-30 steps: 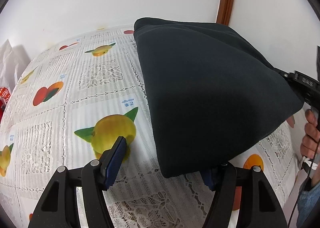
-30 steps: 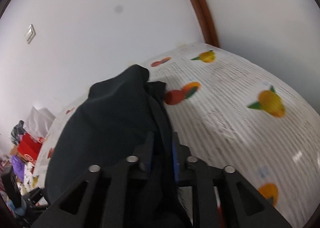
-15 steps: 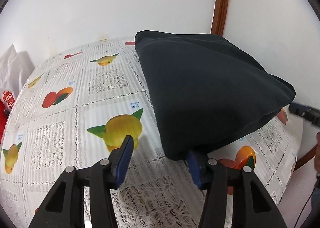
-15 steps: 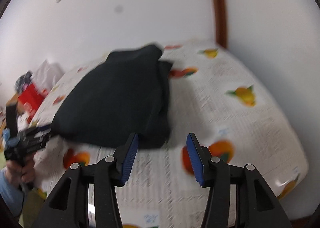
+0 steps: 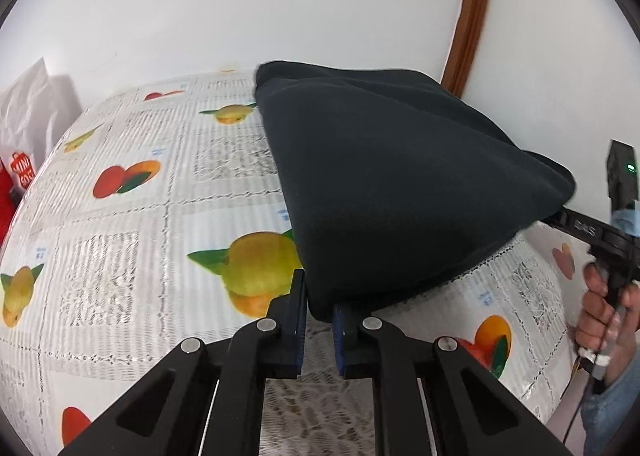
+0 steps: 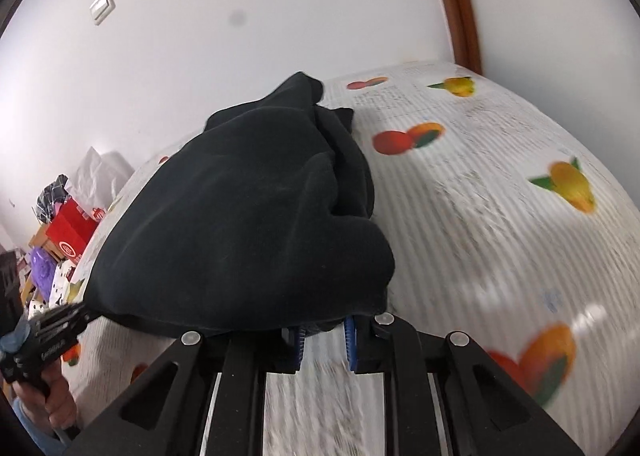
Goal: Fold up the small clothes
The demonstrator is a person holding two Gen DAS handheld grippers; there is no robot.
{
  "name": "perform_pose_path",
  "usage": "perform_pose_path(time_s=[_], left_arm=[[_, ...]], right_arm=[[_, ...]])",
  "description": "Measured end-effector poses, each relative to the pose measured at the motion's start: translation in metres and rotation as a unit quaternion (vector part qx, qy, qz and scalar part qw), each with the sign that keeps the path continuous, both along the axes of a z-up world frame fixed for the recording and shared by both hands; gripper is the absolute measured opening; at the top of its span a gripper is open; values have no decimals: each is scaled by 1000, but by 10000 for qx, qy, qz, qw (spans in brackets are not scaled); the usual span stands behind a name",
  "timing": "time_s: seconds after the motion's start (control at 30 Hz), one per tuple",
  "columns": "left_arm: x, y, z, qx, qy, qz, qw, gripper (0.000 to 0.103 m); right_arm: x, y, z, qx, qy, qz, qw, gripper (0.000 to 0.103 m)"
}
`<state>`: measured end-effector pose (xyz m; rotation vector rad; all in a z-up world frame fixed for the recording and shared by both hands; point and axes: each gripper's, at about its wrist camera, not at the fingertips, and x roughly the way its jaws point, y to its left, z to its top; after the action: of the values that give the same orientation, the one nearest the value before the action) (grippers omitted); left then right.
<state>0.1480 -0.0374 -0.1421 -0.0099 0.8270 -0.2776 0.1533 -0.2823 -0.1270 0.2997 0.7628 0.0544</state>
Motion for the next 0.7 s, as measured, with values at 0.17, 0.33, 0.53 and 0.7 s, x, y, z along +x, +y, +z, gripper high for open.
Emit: perform_pose_path(time_s=[0.17, 0.33, 0.53, 0.7], left_arm=[[5, 8, -3, 111, 118, 51, 9999, 13], [-5, 17, 4, 43, 242, -102, 9996, 17], [-23, 30, 25, 120, -3, -116, 9999, 23], [-3, 36, 48, -326, 44, 60, 9994, 38]], right_arm=[[18, 10, -1, -80, 103, 85, 9999, 19], [-18, 2, 16, -590, 20, 189, 9981, 25], [-35, -11, 62, -875, -379, 204, 9952, 31], [8, 13, 73, -923, -514, 455, 9934, 32]])
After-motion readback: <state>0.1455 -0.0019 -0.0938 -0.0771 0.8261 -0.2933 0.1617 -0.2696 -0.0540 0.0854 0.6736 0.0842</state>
